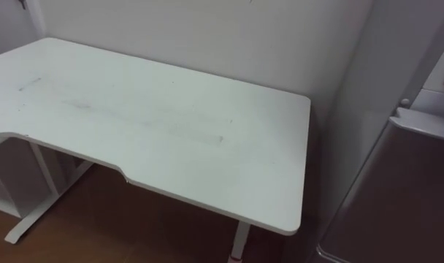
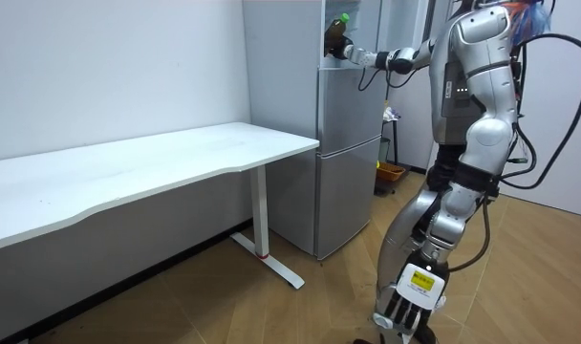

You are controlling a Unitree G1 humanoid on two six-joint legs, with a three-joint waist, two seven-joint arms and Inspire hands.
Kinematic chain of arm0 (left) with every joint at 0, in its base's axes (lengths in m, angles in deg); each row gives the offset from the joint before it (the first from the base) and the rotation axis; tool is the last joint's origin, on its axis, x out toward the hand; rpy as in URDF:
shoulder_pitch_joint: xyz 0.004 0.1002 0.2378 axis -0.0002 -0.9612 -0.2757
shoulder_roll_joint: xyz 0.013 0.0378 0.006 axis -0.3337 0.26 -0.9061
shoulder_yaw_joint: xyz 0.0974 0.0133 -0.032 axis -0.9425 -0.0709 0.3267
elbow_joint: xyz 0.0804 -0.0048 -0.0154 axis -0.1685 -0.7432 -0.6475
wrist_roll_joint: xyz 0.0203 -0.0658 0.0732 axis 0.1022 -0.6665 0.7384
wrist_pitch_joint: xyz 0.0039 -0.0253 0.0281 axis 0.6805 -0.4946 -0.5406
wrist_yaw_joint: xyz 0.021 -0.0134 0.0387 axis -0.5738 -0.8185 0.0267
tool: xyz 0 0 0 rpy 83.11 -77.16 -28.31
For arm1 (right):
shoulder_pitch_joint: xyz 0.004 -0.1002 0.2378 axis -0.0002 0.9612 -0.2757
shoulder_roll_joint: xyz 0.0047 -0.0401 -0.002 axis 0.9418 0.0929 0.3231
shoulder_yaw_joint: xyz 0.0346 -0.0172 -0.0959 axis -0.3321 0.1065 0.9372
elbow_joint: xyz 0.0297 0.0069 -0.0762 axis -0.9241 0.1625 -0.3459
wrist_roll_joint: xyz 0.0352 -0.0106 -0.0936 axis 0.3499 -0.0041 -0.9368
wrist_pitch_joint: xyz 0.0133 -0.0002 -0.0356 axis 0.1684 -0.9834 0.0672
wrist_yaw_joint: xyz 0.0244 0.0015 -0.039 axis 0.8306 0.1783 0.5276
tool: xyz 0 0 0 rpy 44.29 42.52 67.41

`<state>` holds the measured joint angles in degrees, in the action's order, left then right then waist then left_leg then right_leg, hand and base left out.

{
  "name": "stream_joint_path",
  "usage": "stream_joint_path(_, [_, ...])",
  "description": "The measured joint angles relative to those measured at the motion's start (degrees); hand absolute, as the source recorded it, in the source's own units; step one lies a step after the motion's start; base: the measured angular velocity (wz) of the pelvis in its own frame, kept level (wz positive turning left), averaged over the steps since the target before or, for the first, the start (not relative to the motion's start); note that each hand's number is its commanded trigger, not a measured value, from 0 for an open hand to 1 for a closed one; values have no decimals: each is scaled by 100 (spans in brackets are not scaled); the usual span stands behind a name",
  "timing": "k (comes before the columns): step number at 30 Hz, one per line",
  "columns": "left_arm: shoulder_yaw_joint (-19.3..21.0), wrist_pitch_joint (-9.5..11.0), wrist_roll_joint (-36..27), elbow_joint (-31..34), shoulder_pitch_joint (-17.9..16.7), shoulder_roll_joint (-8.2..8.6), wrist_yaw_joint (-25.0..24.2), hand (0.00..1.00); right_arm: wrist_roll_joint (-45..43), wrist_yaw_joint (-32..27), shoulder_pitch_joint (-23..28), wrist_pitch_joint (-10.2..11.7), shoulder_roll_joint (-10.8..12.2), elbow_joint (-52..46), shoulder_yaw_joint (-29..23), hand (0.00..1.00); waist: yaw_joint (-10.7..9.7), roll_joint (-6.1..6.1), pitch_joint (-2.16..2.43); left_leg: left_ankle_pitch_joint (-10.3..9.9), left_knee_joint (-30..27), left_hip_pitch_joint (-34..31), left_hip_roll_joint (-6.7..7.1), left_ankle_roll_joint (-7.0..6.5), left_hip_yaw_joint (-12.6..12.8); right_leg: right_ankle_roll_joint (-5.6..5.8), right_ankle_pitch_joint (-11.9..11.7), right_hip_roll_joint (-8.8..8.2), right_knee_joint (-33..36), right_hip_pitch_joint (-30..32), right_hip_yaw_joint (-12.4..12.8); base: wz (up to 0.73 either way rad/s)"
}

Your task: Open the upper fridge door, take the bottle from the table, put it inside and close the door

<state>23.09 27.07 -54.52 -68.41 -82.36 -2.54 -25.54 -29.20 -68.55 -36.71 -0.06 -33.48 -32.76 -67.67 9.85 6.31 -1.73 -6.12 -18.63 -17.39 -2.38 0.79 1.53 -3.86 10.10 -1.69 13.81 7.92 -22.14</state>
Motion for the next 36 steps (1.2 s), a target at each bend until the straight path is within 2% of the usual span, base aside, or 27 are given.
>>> stream_joint_path(9, [68,10,-59,0,-34,-2,-1,0,-100,25,-1,-83,-44,-5,7,0,8,26,26,13,15,-11,15,1,3,-6,20,-32,98,79,25,0])
stream_joint_path(14, [217,-55,-118,-2,-44,0,0,0,209,357,-69,-206,-92,201,4,0,-11,43,56,13,-26,6,5,1,12,-13,14,-24,64,29,15,1])
stream_joint_path(18, [369,-207,-118,91,-86,3,0,0,639,761,-237,-557,-272,509,3,0,-18,22,84,11,-67,4,13,-1,-54,1,-11,0,-32,-57,-45,9])
stream_joint_path(20, [462,-287,-119,140,-158,6,0,0,634,984,-284,-628,-296,723,1,0,-58,-5,144,11,-67,19,28,-2,-106,22,-41,29,-135,-142,-66,13])
stream_joint_path(22, [586,-399,-114,171,-253,4,0,0,627,1266,-471,-831,-340,1104,5,0,-86,-44,185,20,34,163,75,-11,-160,45,-42,32,-203,-254,-65,14])
stream_joint_path(25, [678,-442,-120,214,-406,3,0,0,673,1487,-616,-1096,-424,1379,7,0,-82,-23,202,53,201,354,119,-16,-160,74,-9,-10,-208,-363,-37,4])
stream_joint_path(30, [759,-604,-119,204,-471,7,0,0,859,1763,-682,-1314,-454,1434,7,0,-122,35,192,74,211,401,115,3,-150,57,-15,-5,-213,-387,-22,-1])
stream_joint_path(34, [815,-635,-115,214,-428,8,0,0,1198,1957,-705,-1436,-495,1449,2,0,-155,75,161,71,211,403,111,4,-142,56,-15,0,-214,-386,-9,0])
stream_joint_path(36, [815,-656,-109,218,-411,19,0,0,1514,2008,-718,-1460,-497,1447,2,0,-154,92,163,71,229,408,112,4,-126,56,-14,-7,-203,-374,3,-5])
